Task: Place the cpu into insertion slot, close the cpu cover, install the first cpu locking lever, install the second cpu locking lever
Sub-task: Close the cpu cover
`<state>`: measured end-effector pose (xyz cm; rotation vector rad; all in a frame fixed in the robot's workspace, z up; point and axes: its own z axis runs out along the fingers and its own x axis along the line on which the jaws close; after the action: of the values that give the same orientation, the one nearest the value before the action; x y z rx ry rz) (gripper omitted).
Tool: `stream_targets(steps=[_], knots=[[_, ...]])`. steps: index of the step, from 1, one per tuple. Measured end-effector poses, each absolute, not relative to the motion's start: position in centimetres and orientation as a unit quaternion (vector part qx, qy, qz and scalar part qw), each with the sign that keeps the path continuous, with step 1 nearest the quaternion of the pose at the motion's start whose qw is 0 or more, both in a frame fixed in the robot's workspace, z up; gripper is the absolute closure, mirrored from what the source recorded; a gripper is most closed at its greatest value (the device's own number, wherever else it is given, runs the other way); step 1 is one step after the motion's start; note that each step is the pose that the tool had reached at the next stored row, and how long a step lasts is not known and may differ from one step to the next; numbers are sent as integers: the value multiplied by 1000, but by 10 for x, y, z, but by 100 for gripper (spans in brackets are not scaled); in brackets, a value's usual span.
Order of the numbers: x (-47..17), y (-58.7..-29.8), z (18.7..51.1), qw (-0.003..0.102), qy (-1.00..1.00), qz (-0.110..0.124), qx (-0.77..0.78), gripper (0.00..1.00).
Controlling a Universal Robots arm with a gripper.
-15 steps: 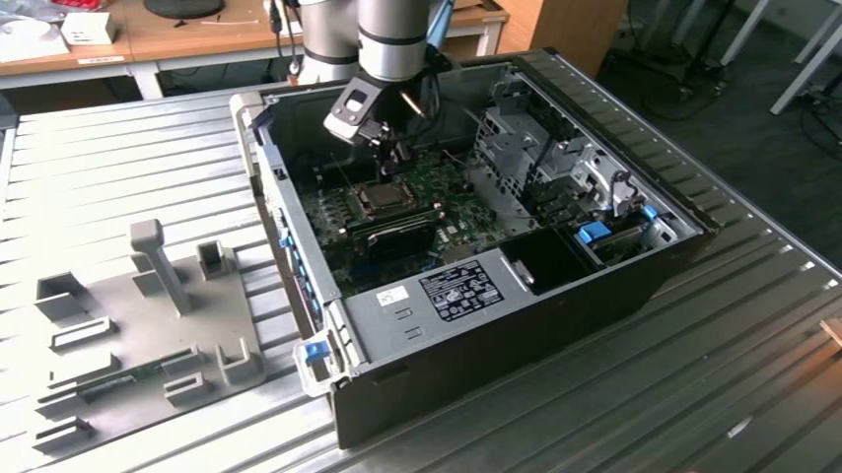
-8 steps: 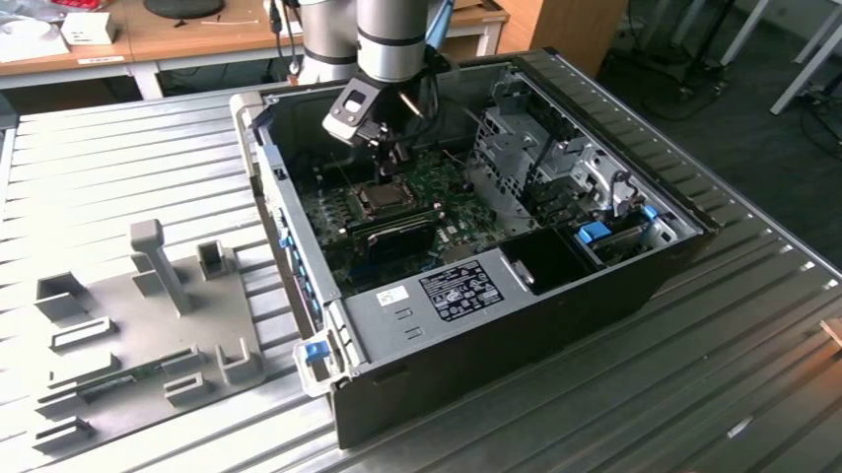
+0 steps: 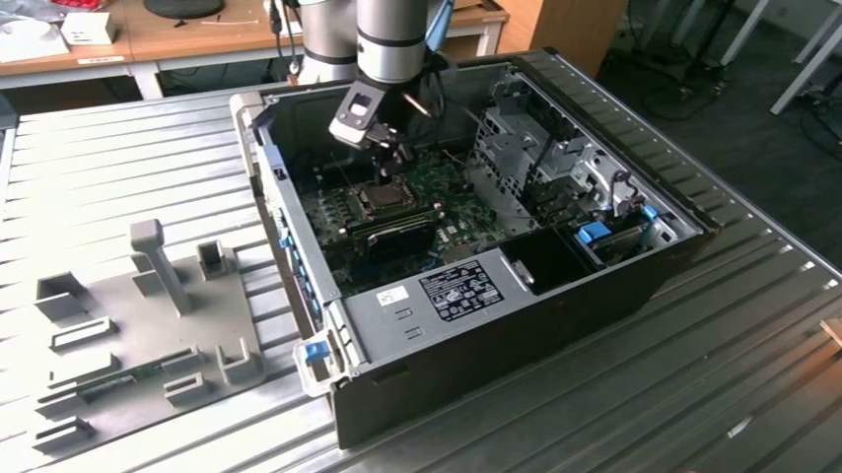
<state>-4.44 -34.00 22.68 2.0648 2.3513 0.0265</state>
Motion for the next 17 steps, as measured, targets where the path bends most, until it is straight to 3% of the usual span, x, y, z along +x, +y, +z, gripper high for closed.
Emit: stream_targets(steps=[17], knots=[[-44,-340,225,5,838,9,545,90]])
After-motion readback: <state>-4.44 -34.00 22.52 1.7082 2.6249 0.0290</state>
